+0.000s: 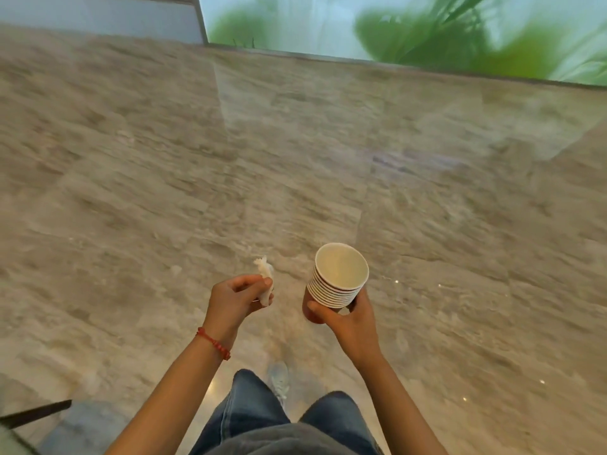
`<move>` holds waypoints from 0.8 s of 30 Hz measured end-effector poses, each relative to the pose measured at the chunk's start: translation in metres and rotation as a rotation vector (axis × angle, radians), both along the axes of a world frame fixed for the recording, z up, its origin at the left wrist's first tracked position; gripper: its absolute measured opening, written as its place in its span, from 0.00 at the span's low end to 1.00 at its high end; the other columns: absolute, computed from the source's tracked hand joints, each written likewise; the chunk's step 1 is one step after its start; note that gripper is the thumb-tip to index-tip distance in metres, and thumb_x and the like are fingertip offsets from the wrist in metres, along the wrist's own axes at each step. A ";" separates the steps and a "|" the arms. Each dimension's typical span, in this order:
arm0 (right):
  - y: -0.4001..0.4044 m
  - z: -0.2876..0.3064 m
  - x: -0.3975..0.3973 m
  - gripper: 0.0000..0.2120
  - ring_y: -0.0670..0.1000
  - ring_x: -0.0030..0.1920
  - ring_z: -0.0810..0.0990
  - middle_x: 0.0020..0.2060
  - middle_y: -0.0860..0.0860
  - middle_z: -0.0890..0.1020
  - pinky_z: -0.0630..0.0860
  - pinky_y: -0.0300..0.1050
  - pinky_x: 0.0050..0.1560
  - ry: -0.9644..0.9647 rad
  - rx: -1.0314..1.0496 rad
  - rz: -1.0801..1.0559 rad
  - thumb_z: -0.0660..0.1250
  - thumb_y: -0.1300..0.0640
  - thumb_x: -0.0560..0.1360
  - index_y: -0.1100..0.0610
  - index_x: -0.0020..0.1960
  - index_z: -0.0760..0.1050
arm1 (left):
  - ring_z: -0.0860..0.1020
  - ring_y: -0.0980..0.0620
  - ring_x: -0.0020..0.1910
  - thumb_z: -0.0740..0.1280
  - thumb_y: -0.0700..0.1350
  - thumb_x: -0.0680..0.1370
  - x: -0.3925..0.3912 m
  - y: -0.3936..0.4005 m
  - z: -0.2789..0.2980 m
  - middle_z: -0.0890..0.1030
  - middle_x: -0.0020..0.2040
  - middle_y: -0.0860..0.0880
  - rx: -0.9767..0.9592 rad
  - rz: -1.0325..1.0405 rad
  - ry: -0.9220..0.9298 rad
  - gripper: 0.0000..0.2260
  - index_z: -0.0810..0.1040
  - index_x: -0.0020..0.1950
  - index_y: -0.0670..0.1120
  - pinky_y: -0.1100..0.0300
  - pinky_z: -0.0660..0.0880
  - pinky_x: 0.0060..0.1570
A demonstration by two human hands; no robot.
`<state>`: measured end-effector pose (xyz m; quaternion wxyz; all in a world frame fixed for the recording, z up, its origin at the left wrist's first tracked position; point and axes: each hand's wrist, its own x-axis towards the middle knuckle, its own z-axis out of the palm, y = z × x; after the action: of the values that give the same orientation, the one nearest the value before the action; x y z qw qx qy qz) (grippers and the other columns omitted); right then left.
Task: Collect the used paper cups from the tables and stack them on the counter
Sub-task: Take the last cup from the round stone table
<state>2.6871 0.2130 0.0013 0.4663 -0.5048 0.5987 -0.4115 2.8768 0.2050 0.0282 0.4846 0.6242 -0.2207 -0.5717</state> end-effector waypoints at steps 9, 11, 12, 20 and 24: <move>-0.118 0.005 0.054 0.32 0.31 0.49 0.76 0.47 0.30 0.79 0.73 0.25 0.42 0.021 0.067 0.190 0.79 0.53 0.59 0.37 0.56 0.67 | 0.80 0.49 0.36 0.69 0.35 0.72 0.057 -0.068 0.000 0.80 0.31 0.46 0.003 0.233 0.010 0.03 0.80 0.38 0.39 0.63 0.79 0.36; -0.143 0.005 0.070 0.32 0.31 0.50 0.76 0.48 0.31 0.79 0.74 0.28 0.41 0.023 0.078 0.266 0.79 0.50 0.58 0.36 0.56 0.67 | 0.80 0.50 0.34 0.69 0.35 0.72 0.069 -0.077 0.000 0.80 0.31 0.46 0.000 0.305 0.003 0.03 0.80 0.38 0.38 0.63 0.79 0.36; -0.155 0.004 0.079 0.33 0.32 0.50 0.77 0.49 0.35 0.80 0.75 0.31 0.41 0.019 0.085 0.310 0.79 0.50 0.58 0.37 0.57 0.67 | 0.80 0.50 0.33 0.69 0.35 0.72 0.074 -0.082 0.000 0.80 0.32 0.45 -0.002 0.348 -0.001 0.03 0.80 0.39 0.38 0.63 0.79 0.35; -0.234 0.008 0.159 0.33 0.32 0.50 0.76 0.50 0.37 0.78 0.72 0.24 0.43 0.061 0.012 0.771 0.80 0.54 0.60 0.40 0.58 0.67 | 0.80 0.52 0.31 0.68 0.35 0.72 0.109 -0.104 0.005 0.80 0.31 0.45 -0.014 0.724 -0.020 0.07 0.81 0.34 0.38 0.64 0.78 0.34; -0.259 0.009 0.198 0.32 0.38 0.50 0.79 0.50 0.41 0.80 0.75 0.31 0.46 0.050 0.006 0.948 0.80 0.54 0.59 0.43 0.58 0.68 | 0.80 0.52 0.32 0.68 0.35 0.73 0.123 -0.103 0.006 0.80 0.30 0.45 -0.006 0.899 -0.026 0.10 0.81 0.31 0.40 0.65 0.77 0.33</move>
<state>2.8851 -0.0461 0.0098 0.5896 -0.7307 0.3145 -0.1396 2.9999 0.1018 0.0338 0.6839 0.6637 0.0649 -0.2959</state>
